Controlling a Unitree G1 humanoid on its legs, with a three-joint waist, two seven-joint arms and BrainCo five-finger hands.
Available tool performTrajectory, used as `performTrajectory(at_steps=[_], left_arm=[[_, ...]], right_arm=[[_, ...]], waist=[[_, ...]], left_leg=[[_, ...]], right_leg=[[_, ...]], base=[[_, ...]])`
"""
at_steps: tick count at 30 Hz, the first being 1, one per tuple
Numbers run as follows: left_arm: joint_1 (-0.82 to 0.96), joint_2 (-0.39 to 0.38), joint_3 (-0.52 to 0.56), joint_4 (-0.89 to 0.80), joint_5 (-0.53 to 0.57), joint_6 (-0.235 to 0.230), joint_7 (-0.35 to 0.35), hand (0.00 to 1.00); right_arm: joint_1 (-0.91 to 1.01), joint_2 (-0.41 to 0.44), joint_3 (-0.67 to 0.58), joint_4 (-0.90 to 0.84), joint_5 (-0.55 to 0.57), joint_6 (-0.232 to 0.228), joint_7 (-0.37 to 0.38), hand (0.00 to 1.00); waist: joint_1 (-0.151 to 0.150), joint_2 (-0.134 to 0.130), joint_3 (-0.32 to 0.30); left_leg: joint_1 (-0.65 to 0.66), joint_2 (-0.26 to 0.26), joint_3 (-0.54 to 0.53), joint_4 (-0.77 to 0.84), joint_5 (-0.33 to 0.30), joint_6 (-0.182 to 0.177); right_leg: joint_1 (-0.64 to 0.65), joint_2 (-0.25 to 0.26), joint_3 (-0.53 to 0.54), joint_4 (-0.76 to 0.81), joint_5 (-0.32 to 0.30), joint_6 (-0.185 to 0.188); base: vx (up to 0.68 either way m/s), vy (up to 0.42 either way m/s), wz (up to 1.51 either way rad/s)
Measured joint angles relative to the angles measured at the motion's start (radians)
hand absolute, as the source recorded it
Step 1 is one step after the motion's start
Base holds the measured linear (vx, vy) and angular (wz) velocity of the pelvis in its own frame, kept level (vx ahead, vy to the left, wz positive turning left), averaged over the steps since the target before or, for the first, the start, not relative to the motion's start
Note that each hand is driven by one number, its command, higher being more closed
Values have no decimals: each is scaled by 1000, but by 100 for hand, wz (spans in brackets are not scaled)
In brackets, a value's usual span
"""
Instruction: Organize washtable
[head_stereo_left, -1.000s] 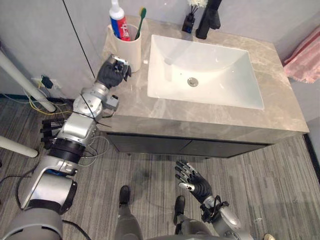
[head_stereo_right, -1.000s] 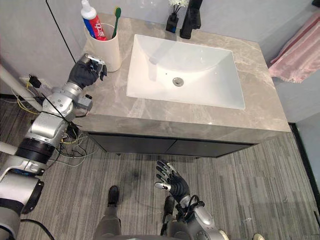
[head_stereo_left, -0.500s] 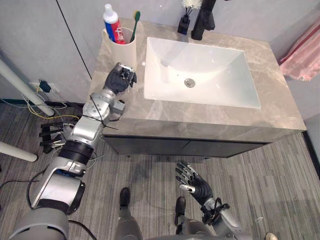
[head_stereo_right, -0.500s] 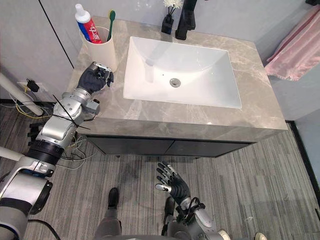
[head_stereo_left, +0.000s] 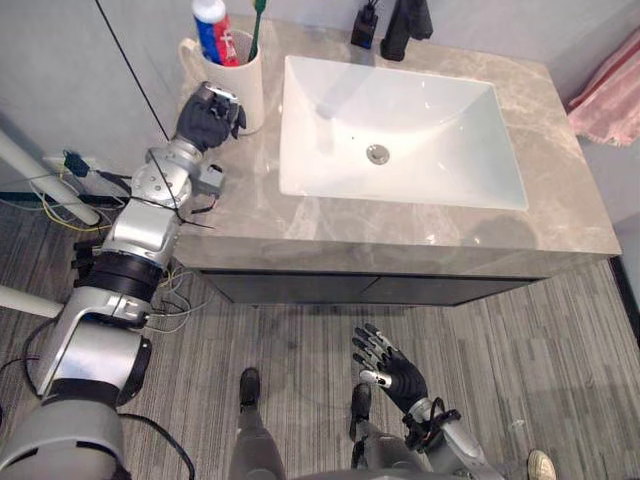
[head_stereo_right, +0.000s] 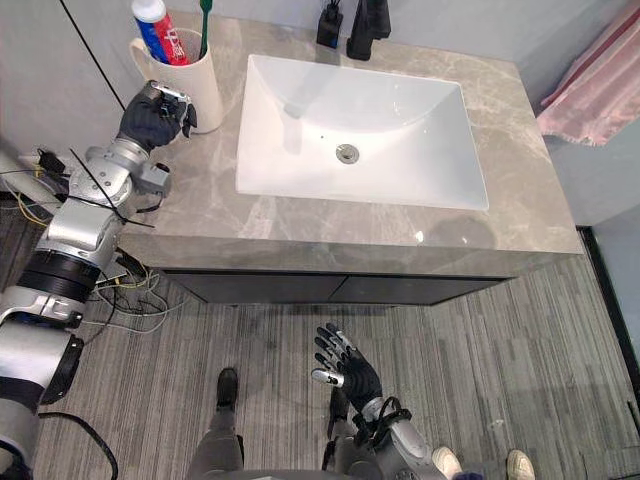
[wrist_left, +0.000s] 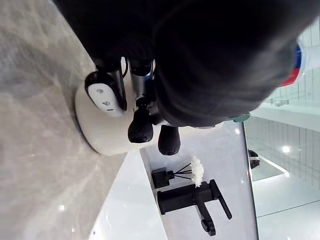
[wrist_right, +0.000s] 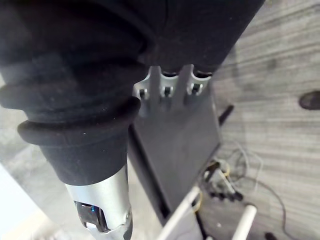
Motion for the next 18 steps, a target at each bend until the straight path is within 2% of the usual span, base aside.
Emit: performTrajectory(at_steps=[6,18], left_arm=[[-79,69,-23,3,0,-2,1,100],[-112,70,-55,-2,0,-10,8,100]], right_arm=[[-6,3,4,-25,0,-7,0,0],[-10,7,8,-28,1,-13,-1,0]], waist=[[-2,-19,32],[-6,-42,86]], left_leg=[[-25,-1,-3,1,0,0],[-46,0,6,1,0,0]], right_leg=[[-22,0,-3,0,5,4],[-49,1,12,-1,7,1]], base=[[17,-3,1],[0,0,-2]])
